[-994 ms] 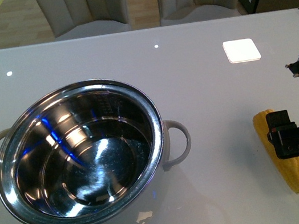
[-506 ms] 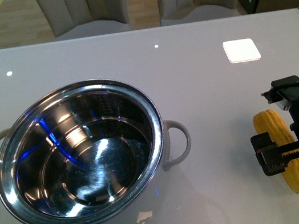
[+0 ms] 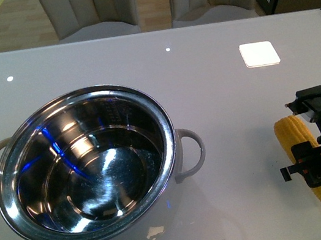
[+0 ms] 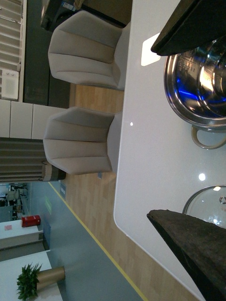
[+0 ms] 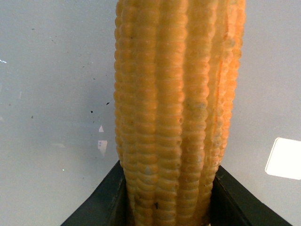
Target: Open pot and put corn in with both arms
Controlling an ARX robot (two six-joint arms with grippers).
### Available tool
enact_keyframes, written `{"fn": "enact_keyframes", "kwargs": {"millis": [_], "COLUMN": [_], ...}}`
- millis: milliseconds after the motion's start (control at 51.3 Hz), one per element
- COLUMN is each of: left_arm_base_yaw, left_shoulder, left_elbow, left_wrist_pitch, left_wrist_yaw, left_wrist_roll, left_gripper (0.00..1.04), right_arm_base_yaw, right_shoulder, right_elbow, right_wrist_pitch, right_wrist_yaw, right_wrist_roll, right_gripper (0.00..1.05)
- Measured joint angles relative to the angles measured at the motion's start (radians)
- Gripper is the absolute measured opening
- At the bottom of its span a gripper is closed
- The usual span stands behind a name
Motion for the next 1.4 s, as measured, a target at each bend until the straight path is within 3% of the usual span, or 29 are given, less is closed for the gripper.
{"fn": "enact_keyframes", "kwargs": {"millis": [214, 565, 877, 1403], "left_arm_base_yaw": [0.000, 0.000, 0.000, 0.000], "left_shoulder": [0.000, 0.000, 0.000, 0.000], "left_elbow": [0.000, 0.000, 0.000, 0.000], "left_wrist_pitch": [0.000, 0.000, 0.000, 0.000], "left_wrist_yaw": [0.000, 0.000, 0.000, 0.000], "left_wrist_roll": [0.000, 0.000, 0.000, 0.000], "left_gripper": [0.98, 0.98, 0.98, 0.98], "right_arm_base_yaw": [0.005, 0.143, 0.279, 0.371], "right_shoulder": [-0.237, -0.585, -0.579, -0.435], "right_elbow": [-0.067, -0.017, 0.099, 0.281], "right_wrist_pitch": [-0.037, -0.198, -0.230, -0.261], "right_wrist_yaw": [-0.095, -0.217, -0.251, -0.314], "right_wrist_roll": [0.016, 0.135, 0.251, 0.436], "right_gripper": [0.23, 0.20, 0.18, 0.17]}}
